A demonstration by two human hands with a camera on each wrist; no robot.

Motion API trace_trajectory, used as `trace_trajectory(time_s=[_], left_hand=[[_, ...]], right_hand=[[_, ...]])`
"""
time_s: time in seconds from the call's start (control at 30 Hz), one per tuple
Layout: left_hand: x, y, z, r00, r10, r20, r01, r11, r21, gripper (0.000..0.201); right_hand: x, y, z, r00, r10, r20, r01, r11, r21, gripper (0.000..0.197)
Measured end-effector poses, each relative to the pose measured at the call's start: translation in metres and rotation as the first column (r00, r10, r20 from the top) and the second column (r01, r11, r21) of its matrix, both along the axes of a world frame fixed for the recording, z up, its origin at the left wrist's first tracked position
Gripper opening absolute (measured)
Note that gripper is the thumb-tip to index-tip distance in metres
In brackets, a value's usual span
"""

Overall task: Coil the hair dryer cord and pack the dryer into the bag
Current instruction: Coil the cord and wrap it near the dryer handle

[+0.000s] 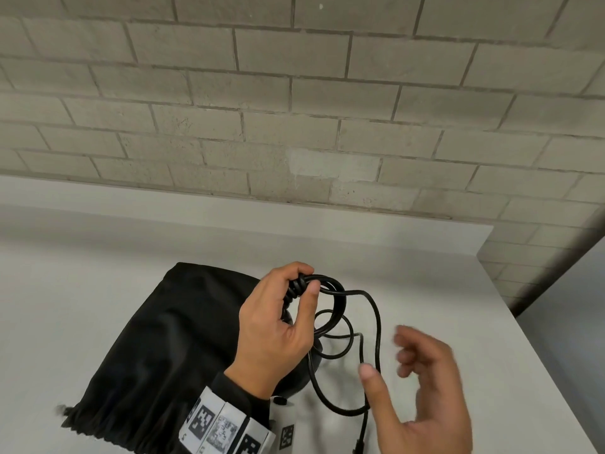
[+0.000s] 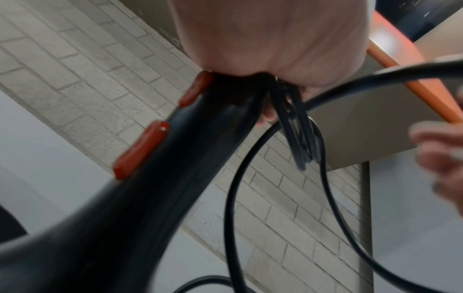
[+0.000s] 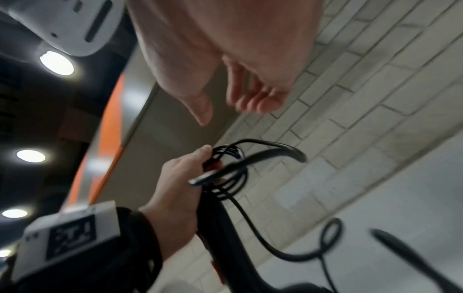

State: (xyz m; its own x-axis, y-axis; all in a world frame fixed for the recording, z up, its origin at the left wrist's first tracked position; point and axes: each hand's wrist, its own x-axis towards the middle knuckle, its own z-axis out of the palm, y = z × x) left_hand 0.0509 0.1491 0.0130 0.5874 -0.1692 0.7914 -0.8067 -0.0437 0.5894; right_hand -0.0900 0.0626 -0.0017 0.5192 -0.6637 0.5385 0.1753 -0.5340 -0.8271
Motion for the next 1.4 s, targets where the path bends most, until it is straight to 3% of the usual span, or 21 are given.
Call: trace_trajectory(time_s=[0.07, 0.1, 0.23, 0.33, 0.37, 0.43, 0.47, 0.53, 0.57, 0.6, 0.63, 0.67, 0.7, 0.73, 0.77, 0.8, 0.83, 0.97, 1.1, 1.23, 1.4], left_hand=[[0.0, -0.001, 0.0, 1.0, 0.011, 0.001, -0.011, 1.0, 0.009, 0.023], [0.0, -0.001, 0.0, 1.0, 0.017, -0.003, -0.017, 1.0, 0.013, 0.023], [0.002, 0.001, -0.002, 1.0, 0.021, -0.024, -0.02, 1.0, 0.02, 0.022], [0.007, 0.006, -0.004, 0.998, 0.015, -0.058, -0.015, 1.0, 0.006, 0.023], [0.009, 0.008, -0.004, 0.997, 0.01, -0.073, -0.01, 1.0, 0.002, 0.023], [0.01, 0.01, -0.006, 0.996, -0.004, -0.094, 0.004, 1.0, -0.001, 0.023], [0.01, 0.011, -0.006, 0.995, -0.008, -0.097, 0.008, 1.0, 0.003, 0.022], [0.01, 0.011, -0.005, 0.995, -0.016, -0.097, 0.017, 1.0, 0.013, 0.021], [0.01, 0.01, -0.005, 0.995, -0.021, -0.098, 0.023, 1.0, 0.019, 0.02], [0.009, 0.009, -0.004, 0.995, -0.027, -0.099, 0.029, 0.999, 0.024, 0.019], [0.007, 0.007, -0.004, 0.995, -0.031, -0.096, 0.034, 0.999, 0.029, 0.019], [0.006, 0.005, -0.004, 0.995, -0.034, -0.092, 0.037, 0.999, 0.032, 0.018], [0.005, 0.003, -0.004, 0.996, -0.036, -0.088, 0.039, 0.999, 0.034, 0.018], [0.003, 0.002, -0.004, 0.995, -0.039, -0.089, 0.042, 0.999, 0.034, 0.017], [0.002, 0.001, -0.003, 0.995, -0.043, -0.095, 0.047, 0.998, 0.033, 0.017], [0.001, 0.0, -0.003, 0.994, -0.046, -0.098, 0.05, 0.998, 0.037, 0.017], [0.0, 0.0, -0.002, 0.995, -0.042, -0.092, 0.046, 0.998, 0.047, 0.017], [-0.001, 0.0, -0.002, 0.998, -0.021, -0.066, 0.027, 0.995, 0.091, 0.017], [0.002, 0.002, 0.0, 0.997, -0.019, -0.072, 0.024, 0.997, 0.076, 0.015], [0.003, 0.003, -0.001, 0.997, -0.027, -0.079, 0.03, 0.998, 0.048, 0.014], [0.004, 0.004, -0.003, 0.991, -0.043, -0.126, 0.048, 0.998, 0.036, 0.013]], right_hand=[[0.006, 0.011, 0.013, 0.989, 0.122, -0.089, -0.131, 0.985, -0.11, 0.032], [0.01, 0.014, 0.016, 0.96, 0.205, -0.193, -0.227, 0.969, -0.1, 0.034], [0.015, 0.017, 0.012, 0.704, 0.535, -0.467, -0.537, 0.831, 0.143, 0.038], [0.004, 0.008, -0.014, 0.668, 0.422, -0.613, -0.588, 0.804, -0.087, 0.02], [-0.004, 0.0, -0.02, 0.654, 0.318, -0.687, -0.6, 0.771, -0.214, 0.023], [-0.022, -0.022, -0.037, 0.692, 0.069, -0.719, -0.572, 0.66, -0.487, 0.022], [-0.03, -0.037, -0.052, 0.682, 0.063, -0.729, -0.6, 0.618, -0.508, 0.02], [-0.046, -0.067, -0.084, 0.844, -0.058, -0.532, -0.463, 0.422, -0.78, 0.016], [-0.048, -0.085, -0.092, 0.936, -0.061, -0.346, -0.307, 0.334, -0.891, 0.035], [-0.046, -0.095, -0.102, 0.988, 0.003, -0.156, -0.149, 0.323, -0.935, 0.061], [-0.046, -0.094, -0.098, 0.989, 0.039, -0.141, -0.145, 0.346, -0.927, 0.06], [-0.05, -0.084, -0.073, 0.863, -0.002, -0.505, -0.443, 0.478, -0.758, 0.032], [-0.053, -0.079, -0.047, 0.688, 0.018, -0.725, -0.581, 0.612, -0.536, 0.021], [-0.054, -0.071, -0.024, 0.637, 0.161, -0.754, -0.592, 0.729, -0.345, 0.044], [-0.053, -0.059, -0.019, 0.639, 0.254, -0.726, -0.509, 0.848, -0.15, 0.066], [-0.045, -0.049, -0.014, 0.723, 0.266, -0.638, -0.407, 0.91, -0.082, 0.072], [-0.028, -0.038, -0.004, 0.738, 0.254, -0.626, -0.33, 0.944, -0.007, 0.07], [0.017, -0.005, 0.016, 0.822, 0.435, -0.367, -0.304, 0.881, 0.362, 0.047], [0.038, 0.016, 0.029, 0.816, 0.543, -0.2, -0.294, 0.686, 0.665, 0.025], [0.034, 0.016, 0.019, 0.799, 0.577, -0.168, -0.327, 0.652, 0.684, 0.02], [0.006, 0.0, 0.015, 0.666, 0.682, -0.302, -0.486, 0.704, 0.519, 0.012]])
